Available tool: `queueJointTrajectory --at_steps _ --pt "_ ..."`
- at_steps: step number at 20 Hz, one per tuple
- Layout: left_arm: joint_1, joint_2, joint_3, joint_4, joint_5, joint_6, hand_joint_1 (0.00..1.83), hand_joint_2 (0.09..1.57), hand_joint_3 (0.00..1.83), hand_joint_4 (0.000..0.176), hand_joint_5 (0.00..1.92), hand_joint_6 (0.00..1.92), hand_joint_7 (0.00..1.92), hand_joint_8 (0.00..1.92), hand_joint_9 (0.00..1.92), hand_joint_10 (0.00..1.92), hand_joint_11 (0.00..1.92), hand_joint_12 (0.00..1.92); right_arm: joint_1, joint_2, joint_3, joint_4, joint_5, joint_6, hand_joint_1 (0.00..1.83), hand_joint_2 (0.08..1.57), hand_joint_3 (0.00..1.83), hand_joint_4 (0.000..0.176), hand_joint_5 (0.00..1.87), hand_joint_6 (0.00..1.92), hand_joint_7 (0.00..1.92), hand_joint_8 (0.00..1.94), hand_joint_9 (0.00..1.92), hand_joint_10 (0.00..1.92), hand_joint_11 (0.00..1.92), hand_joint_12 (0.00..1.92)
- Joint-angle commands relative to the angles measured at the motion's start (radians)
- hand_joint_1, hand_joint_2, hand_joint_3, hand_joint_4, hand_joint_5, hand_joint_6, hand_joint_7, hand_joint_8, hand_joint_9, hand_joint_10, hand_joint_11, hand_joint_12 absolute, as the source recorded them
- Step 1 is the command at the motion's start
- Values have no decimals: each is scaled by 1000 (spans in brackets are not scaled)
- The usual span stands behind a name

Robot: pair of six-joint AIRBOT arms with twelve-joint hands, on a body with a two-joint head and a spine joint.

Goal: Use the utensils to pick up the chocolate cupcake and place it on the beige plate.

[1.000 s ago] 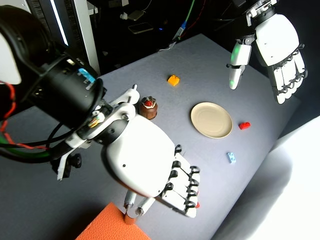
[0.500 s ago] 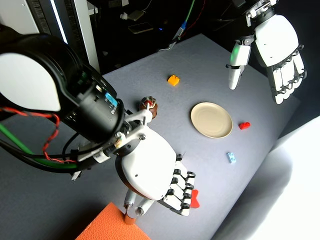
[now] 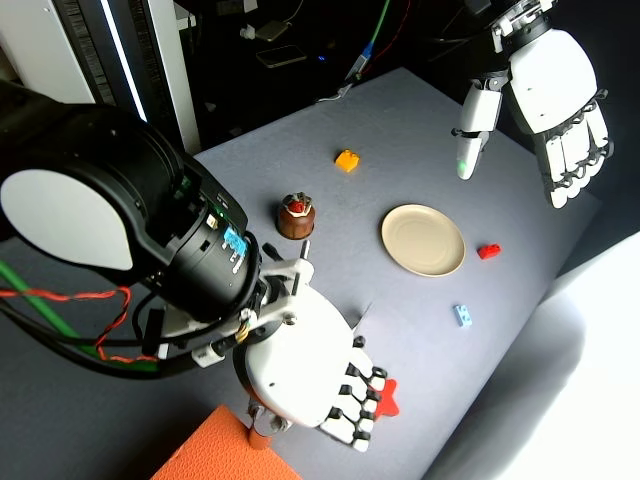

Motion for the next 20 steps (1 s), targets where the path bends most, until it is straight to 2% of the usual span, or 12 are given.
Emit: queueJointTrajectory --at_steps 1,2,4,6,10,14,20 --pt "-10 7 1 71 -33 3 173 1072 2 0 174 0 190 0 188 0 0 393 2 4 2 -9 77 -6 501 932 0 0 0 0 0 0 0 0 0 0" --pt "-10 7 1 71 -33 3 177 1072 1 0 164 0 179 0 177 0 0 371 -2 4 2 -10 82 -11 473 935 0 0 0 0 0 0 0 0 0 0" --pt "-10 7 3 74 -33 3 176 1061 0 0 199 6 226 8 222 9 0 491 -4 4 3 -10 84 -14 481 940 2 0 0 0 0 0 0 0 0 0" --pt "-9 6 6 74 -33 3 184 1067 1 0 165 2 181 3 176 2 0 333 -4 4 3 -10 85 -15 503 928 0 0 0 0 0 0 0 0 0 0" --pt "-9 6 6 74 -33 3 203 1057 0 0 205 8 235 9 229 10 0 501 -17 6 3 -10 98 -27 494 935 0 0 0 0 0 0 0 0 0 0" --pt "-11 6 6 74 -33 3 162 1072 2 0 172 1 202 1 190 1 0 382 -19 6 3 -10 105 -33 493 925 0 0 0 0 0 0 0 0 0 0" --pt "-11 5 7 74 -33 4 170 1076 1 0 170 1 195 0 178 0 0 374 -21 9 2 -10 110 -39 518 928 0 0 0 0 0 0 0 0 0 0"
